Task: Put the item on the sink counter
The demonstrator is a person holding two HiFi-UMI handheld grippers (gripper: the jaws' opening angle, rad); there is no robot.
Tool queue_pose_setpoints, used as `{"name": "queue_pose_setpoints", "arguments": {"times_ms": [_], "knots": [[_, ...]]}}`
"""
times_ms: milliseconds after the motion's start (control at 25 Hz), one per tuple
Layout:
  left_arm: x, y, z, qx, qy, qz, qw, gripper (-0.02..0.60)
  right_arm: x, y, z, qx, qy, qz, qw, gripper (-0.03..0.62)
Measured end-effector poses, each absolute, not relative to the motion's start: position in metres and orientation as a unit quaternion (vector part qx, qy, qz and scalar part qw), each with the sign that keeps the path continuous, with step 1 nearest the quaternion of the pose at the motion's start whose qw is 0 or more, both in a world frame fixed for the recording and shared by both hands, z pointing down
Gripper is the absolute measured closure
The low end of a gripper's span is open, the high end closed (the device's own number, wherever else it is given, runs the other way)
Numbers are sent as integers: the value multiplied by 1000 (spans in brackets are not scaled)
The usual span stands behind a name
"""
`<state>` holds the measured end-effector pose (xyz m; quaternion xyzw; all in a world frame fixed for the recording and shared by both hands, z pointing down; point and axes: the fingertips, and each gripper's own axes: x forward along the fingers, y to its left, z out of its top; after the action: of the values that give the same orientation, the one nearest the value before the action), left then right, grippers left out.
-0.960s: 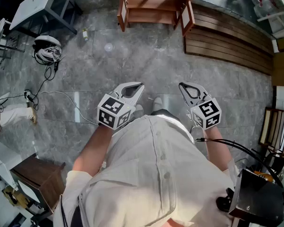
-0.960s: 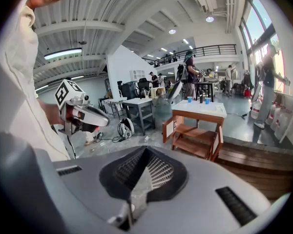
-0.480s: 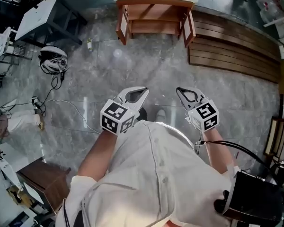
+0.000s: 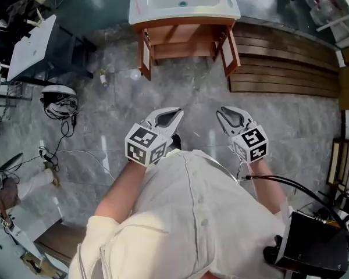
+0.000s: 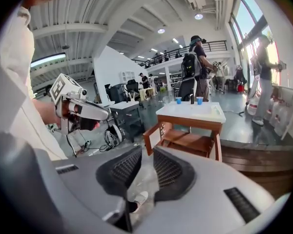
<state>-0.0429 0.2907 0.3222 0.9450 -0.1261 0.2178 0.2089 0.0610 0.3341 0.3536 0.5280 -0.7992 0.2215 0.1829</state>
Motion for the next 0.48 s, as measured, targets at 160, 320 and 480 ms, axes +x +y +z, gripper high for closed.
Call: {"name": "queue_pose_setpoints", "arguments": {"times_ms": [160,320,480], "knots": [[-43,234,312,952,-99,213,195,577,65,276,346,548,-785,210,200,530],[-57,188,314,953,-92,225,182,577,68,227,345,574,-766,210,198,530],[-64,158,318,951,-97,221,194,577,66,192,347,570,-763,213,216,530]]}}
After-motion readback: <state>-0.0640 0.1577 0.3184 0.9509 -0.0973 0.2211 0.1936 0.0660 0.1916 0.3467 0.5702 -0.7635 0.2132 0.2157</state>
